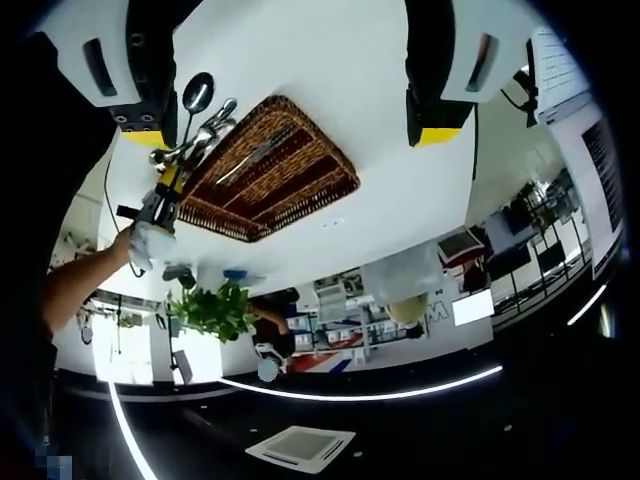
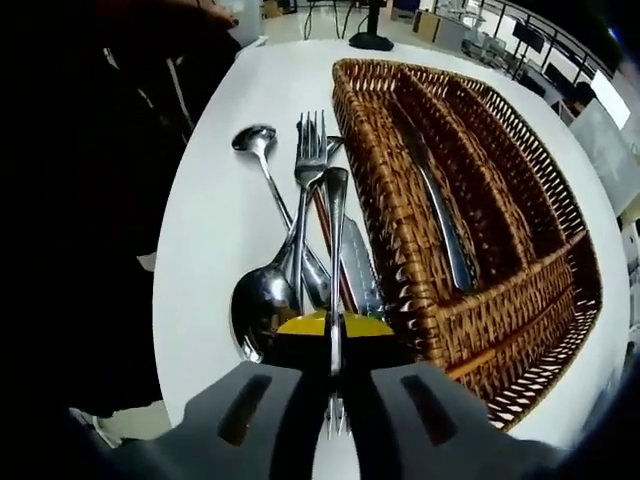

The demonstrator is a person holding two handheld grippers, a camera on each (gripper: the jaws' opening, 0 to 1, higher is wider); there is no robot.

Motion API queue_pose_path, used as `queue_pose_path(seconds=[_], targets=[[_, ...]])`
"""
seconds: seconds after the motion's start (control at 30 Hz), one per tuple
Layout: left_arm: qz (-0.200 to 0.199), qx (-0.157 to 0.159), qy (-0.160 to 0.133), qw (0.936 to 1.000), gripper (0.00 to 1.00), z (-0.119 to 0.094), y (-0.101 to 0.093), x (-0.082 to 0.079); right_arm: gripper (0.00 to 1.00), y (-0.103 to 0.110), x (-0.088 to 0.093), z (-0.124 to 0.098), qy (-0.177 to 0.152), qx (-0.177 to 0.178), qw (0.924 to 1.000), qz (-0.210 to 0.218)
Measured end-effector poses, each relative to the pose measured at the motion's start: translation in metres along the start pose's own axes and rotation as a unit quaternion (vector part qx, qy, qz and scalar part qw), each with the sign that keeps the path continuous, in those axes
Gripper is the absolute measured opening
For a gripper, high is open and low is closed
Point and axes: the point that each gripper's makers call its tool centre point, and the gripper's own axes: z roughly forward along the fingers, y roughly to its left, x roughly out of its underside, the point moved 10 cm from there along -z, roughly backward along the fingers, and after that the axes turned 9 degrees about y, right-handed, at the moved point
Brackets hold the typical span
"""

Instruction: Arrange the knives, forks, and spoons in their matching storage slots by inserting each utensil handle-first until every utensil is classified and aligned in the correct compartment

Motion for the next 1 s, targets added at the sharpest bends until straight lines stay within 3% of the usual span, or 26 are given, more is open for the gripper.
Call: queue_pose_path(seconds=[0.67,1.0], targets=[[0.016,-0.005,0.007,0.9998,0.98,0.001,0.005,0.000,0.00,0.004,-0.016,-0.029,-0.016,0.005,0.9998,-0.004],[0.006,-0.003,0.012,0.9999,0.99,0.001,0.008,0.000,0.00,0.010,-0.040,-0.063,-0.028,-0.007,0.9990,-0.035]])
